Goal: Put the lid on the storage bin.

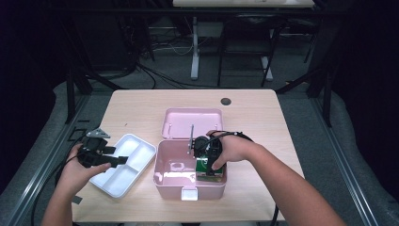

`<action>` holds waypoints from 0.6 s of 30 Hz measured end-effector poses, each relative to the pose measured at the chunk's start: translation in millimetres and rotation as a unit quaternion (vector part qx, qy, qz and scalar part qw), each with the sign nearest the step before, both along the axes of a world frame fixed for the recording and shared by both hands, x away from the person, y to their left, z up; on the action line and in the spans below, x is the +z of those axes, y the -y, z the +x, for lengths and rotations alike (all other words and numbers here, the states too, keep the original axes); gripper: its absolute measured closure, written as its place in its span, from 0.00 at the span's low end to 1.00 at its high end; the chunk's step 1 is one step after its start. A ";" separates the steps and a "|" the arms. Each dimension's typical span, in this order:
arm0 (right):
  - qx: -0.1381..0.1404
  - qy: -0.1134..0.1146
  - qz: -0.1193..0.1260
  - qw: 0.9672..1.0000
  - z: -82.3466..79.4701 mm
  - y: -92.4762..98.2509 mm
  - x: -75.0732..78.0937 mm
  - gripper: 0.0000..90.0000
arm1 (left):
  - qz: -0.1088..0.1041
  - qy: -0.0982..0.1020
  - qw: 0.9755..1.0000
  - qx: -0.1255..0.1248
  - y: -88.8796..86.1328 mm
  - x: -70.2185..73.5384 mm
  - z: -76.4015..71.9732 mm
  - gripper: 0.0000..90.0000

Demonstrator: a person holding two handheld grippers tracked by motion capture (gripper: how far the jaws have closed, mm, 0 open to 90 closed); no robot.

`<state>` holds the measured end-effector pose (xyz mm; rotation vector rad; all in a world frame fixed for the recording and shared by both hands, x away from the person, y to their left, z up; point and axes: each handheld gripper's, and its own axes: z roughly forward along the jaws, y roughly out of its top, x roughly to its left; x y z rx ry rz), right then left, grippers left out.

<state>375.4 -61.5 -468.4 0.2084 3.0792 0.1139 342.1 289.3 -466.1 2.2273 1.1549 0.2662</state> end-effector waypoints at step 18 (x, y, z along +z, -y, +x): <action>0.005 -0.002 0.008 1.000 0.3 3.5 -6.8 0.17 | 0.000 0.001 1.000 0.001 0.2 -0.2 0.1 0.34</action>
